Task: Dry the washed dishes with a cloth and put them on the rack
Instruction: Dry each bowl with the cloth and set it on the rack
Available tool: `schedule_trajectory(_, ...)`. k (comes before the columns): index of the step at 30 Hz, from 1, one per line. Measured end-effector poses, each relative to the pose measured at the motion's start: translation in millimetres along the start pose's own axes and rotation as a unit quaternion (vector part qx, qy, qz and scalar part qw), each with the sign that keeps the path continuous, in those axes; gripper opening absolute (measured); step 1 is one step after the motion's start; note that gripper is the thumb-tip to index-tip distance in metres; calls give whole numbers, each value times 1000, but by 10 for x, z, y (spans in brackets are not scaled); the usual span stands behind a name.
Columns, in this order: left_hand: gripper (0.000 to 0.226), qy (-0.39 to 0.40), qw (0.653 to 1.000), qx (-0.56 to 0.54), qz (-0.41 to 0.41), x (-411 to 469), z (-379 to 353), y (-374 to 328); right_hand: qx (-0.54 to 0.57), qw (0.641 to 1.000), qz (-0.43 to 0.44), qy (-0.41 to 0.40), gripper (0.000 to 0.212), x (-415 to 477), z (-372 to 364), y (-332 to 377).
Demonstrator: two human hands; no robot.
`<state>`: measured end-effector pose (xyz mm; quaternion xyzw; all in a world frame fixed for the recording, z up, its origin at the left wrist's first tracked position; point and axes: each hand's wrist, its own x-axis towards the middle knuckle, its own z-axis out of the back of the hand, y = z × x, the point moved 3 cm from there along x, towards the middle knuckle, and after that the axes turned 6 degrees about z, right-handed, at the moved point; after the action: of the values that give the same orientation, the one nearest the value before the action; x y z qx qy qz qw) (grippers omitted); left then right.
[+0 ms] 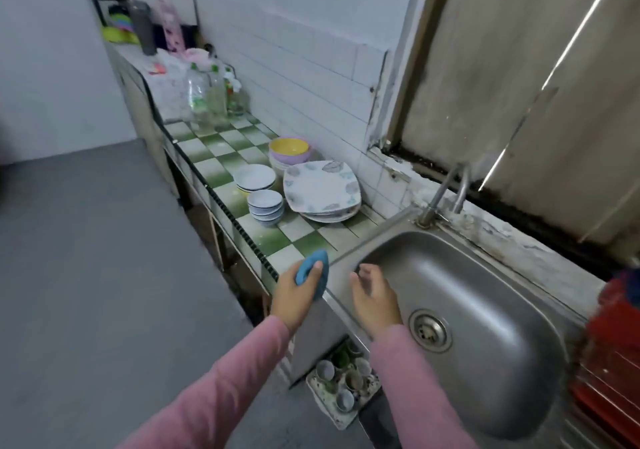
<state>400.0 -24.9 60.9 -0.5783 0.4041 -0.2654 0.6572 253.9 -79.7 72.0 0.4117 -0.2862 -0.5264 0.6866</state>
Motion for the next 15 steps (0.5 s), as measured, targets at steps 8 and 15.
schedule_trajectory(8,17,-100,992,-61,37,831,936,101,-4,997,5,78,36,889,-972,398)
schedule_trajectory(15,12,-136,990,-43,20,2025,1329,-191,-9,995,-19,98,38,2037,-1602,706)
